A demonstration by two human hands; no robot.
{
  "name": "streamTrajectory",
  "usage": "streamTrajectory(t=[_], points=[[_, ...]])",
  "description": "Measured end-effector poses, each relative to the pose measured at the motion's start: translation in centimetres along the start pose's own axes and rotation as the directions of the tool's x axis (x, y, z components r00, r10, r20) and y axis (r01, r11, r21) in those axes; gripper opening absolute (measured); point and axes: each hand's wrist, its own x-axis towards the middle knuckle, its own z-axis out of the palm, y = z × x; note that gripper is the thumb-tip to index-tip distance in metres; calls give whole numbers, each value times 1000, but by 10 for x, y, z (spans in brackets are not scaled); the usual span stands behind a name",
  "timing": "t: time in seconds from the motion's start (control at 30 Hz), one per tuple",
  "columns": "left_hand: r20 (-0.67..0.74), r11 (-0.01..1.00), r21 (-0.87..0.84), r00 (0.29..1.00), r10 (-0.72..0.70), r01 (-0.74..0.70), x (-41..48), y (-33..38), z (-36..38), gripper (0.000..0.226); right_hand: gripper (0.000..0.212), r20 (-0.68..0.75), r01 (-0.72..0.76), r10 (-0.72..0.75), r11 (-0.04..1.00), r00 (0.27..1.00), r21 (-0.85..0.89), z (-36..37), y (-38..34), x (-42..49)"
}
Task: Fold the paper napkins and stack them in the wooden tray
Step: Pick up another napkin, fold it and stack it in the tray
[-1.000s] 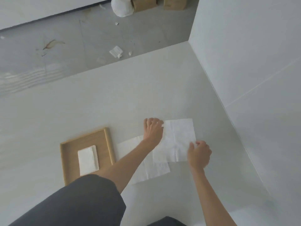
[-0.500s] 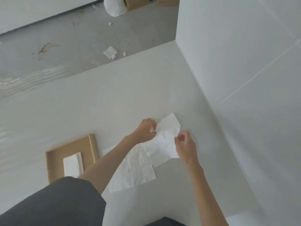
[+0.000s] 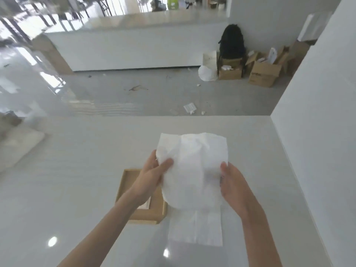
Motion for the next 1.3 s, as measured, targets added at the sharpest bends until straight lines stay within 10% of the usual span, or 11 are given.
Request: streamTrajectory(t=[0.33, 0.7, 1.1, 1.3], points=[[-109, 975, 186, 984, 142, -120, -58, 51, -119, 20, 13, -57, 166, -221, 858, 974, -487, 119, -27, 6], [77, 934, 244, 966, 249, -260, -79, 84, -179, 14, 25, 143, 199, -146, 840, 979, -505, 165, -35, 1], [131, 679, 246, 718, 684, -692, -68, 115, -179, 62, 53, 410, 758, -654, 426, 635, -494, 183, -70, -5], [-35, 675, 137, 678, 734, -725, -60, 126, -162, 32, 62, 290, 762, -752, 404, 592, -507, 187, -79, -9]])
